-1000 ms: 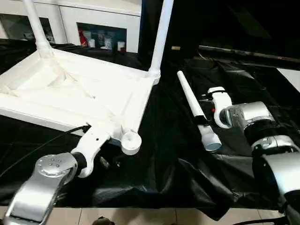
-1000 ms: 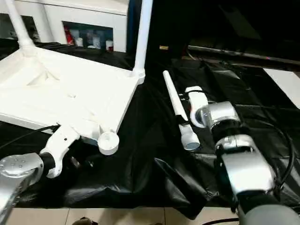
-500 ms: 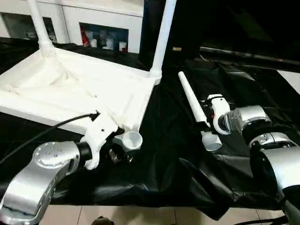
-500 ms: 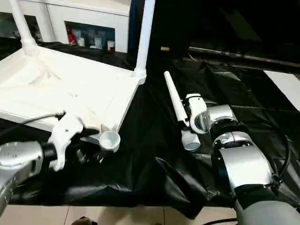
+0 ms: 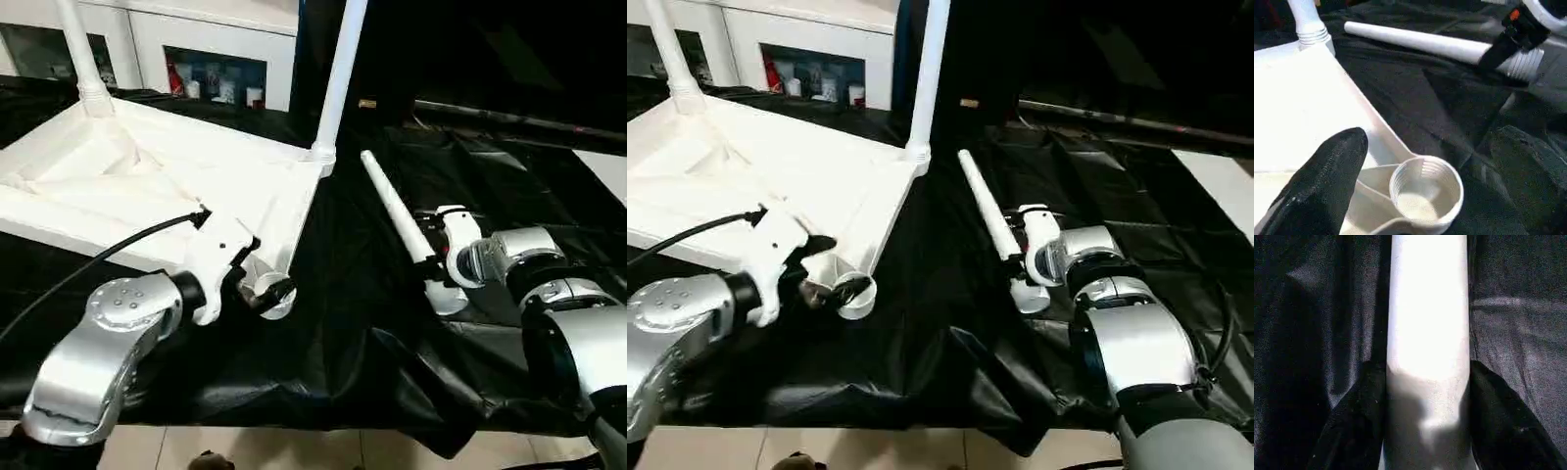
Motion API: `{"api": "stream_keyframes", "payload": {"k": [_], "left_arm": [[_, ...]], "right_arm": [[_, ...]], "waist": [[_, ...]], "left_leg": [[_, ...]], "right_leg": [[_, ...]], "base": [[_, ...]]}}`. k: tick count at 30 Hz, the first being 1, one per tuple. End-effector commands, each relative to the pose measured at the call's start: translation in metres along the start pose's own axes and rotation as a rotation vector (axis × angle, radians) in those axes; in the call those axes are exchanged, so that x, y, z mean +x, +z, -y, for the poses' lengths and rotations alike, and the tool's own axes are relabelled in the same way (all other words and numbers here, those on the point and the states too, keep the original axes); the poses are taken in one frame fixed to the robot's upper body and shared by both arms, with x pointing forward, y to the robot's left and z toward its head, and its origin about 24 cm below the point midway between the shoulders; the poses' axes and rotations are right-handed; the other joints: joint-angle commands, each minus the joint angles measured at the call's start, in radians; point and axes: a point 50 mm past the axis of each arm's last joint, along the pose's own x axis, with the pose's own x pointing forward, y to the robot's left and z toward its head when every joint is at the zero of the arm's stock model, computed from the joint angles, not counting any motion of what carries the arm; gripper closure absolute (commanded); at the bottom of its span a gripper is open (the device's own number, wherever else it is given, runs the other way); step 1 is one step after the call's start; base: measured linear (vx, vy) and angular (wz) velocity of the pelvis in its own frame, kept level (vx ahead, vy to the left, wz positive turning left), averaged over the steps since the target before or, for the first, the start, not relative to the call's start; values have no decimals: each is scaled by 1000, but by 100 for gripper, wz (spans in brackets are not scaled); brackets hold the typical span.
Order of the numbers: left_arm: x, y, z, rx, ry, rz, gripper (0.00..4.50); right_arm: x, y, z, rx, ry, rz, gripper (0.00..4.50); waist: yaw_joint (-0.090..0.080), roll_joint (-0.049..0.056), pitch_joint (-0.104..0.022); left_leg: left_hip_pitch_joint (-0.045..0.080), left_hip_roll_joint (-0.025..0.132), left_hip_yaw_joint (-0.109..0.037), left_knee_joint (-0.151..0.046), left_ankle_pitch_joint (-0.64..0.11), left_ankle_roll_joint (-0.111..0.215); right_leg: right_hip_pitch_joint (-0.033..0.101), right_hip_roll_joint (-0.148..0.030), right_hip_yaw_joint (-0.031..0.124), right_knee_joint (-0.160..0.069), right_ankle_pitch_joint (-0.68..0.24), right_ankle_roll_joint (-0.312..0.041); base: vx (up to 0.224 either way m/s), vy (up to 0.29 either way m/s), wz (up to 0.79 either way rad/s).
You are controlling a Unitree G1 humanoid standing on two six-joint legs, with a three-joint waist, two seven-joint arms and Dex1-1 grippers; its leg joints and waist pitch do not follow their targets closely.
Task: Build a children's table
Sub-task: Pick table leg
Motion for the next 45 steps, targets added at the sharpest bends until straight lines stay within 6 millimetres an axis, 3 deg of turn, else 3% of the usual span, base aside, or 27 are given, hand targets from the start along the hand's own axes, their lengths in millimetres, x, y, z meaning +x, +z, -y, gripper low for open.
{"api": "stream_keyframes", "payload": {"k": [1,5,6,7,9,10,11,13,14,18,19,20,21,22,24,25,26,27,28,30,31,34,37,39,40,41,45], "left_arm": [[6,7,2,26,3,44,0],[24,14,-1,-107,-43,33,0],[27,17,-2,-125,-34,54,0],[34,20,-7,-179,-19,69,0],[40,24,-10,-226,-3,92,0],[47,31,-14,-290,0,133,0],[50,33,-15,-324,-5,150,0],[59,42,-16,-384,-25,201,0],[65,47,-16,-407,-45,218,0],[78,60,-13,-473,-100,241,0],[84,67,-13,-519,-124,254,0],[84,67,-13,-519,-124,254,0],[86,70,-13,-540,-132,259,0],[89,75,-12,-569,-153,274,0],[93,86,-10,-617,-204,302,0],[95,89,-10,-630,-219,309,0],[96,91,-10,-640,-231,309,0],[98,94,-9,-647,-236,309,0],[100,95,-9,-656,-241,311,0],[103,98,-8,-671,-251,316,0],[104,100,-6,-698,-282,334,0],[103,106,-3,-724,-323,360,0],[100,111,-1,-747,-361,382,0],[102,107,-4,-744,-304,353,0],[103,104,-6,-752,-265,345,28],[104,101,-7,-763,-232,333,28],[102,98,-6,-763,-185,317,50]], "right_arm": [[-1,0,6,33,-31,29,257],[-4,6,10,133,-35,118,259],[-4,8,11,150,-31,131,260],[-6,14,12,174,-15,195,260],[-9,19,12,197,3,258,260],[-13,27,13,240,33,346,260],[-15,31,14,264,47,390,260],[-21,38,14,285,106,491,260],[-27,42,11,268,169,587,260],[-47,39,-1,191,324,781,260],[-59,32,-13,120,419,848,261],[-59,32,-13,120,419,848,261],[-63,28,-18,92,453,866,261],[-69,24,-26,41,504,909,261],[-76,12,-45,-26,620,924,261],[-79,7,-51,-43,653,926,261],[-80,4,-56,-58,675,926,261],[-81,1,-62,-74,692,923,261],[-81,-1,-67,-98,701,917,261],[-80,-6,-75,-134,702,901,261],[-73,-10,-82,-181,672,870,261],[-68,-15,-85,-225,621,837,261],[-66,-15,-89,-254,578,836,261],[-62,-11,-91,-249,503,835,261],[-60,-11,-91,-260,470,835,261],[-57,-10,-92,-264,447,830,261],[-55,-10,-103,-270,461,829,261]], "waist": [[-1,13,-67],[3,18,-67],[2,15,-67],[4,30,-69],[0,18,-70],[-1,27,-70],[1,29,-73],[4,25,-74],[4,28,-78],[15,22,-77],[19,30,-77],[21,30,-79],[16,28,-78],[20,36,-78],[21,35,-73],[25,40,-72],[25,38,-70],[27,38,-70],[27,48,-69],[29,44,-66],[29,49,-66],[28,53,-66],[28,49,-66],[28,46,-66],[30,48,-66],[30,42,-66],[33,42,-67]], "left_leg": [[20,17,-3,-69,-270,-83],[22,12,0,-66,-261,-89],[22,12,1,-66,-268,-90],[22,12,-3,-67,-278,-94],[21,12,-2,-65,-285,-91],[19,12,-3,-66,-285,-88],[20,9,-2,-62,-270,-82],[15,6,1,-61,-228,-60],[16,9,-2,-60,-215,-55],[16,7,1,-60,-131,-2],[16,7,-3,-64,-115,9],[24,13,-2,-61,-124,11],[19,14,-6,-65,-129,11],[19,13,-5,-66,-148,5],[21,12,-5,-69,-188,1],[26,14,-5,-70,-212,0],[22,14,-9,-73,-230,-2],[25,15,-9,-73,-250,-8],[25,16,-12,-76,-257,-14],[26,17,-12,-77,-275,-22],[25,17,-14,-79,-283,-31],[24,17,-16,-81,-294,-41],[21,15,-15,-81,-284,-40],[20,16,-17,-83,-282,-40],[21,16,-17,-82,-279,-39],[19,17,-17,-83,-271,-40],[18,16,-16,-82,-251,-33]], "right_leg": [[32,-46,26,-70,-301,-137],[31,-42,26,-65,-262,-150],[32,-42,27,-67,-265,-150],[34,-43,26,-66,-269,-148],[36,-43,25,-68,-264,-147],[37,-43,25,-71,-256,-145],[40,-42,26,-70,-226,-147],[47,-41,25,-69,-178,-156],[50,-41,25,-64,-159,-160],[59,-39,27,-66,-61,-165],[63,-40,25,-65,-52,-177],[58,-43,25,-65,-51,-183],[61,-45,24,-63,-57,-192],[61,-45,23,-66,-89,-195],[60,-44,24,-79,-134,-190],[56,-45,24,-83,-155,-187],[59,-47,22,-83,-187,-182],[53,-48,22,-89,-231,-172],[54,-51,22,-87,-244,-173],[50,-49,22,-95,-279,-160],[50,-51,21,-98,-299,-152],[49,-53,21,-100,-316,-147],[52,-53,21,-98,-308,-143],[50,-52,21,-98,-305,-137],[50,-53,21,-97,-301,-136],[51,-54,21,-97,-293,-133],[53,-54,22,-92,-270,-130]], "base": [[0,0,0],[0,0,0],[0,0,0],[0,0,0],[0,0,0],[0,0,0],[0,0,0],[0,0,0],[0,0,0],[0,0,0],[0,0,0],[0,0,0],[0,0,0],[0,0,0],[0,0,0],[0,0,0],[0,0,0],[0,0,0],[0,0,0],[0,0,0],[0,0,0],[0,0,0],[0,0,0],[0,0,0],[0,0,0],[0,0,0],[0,0,0]]}}
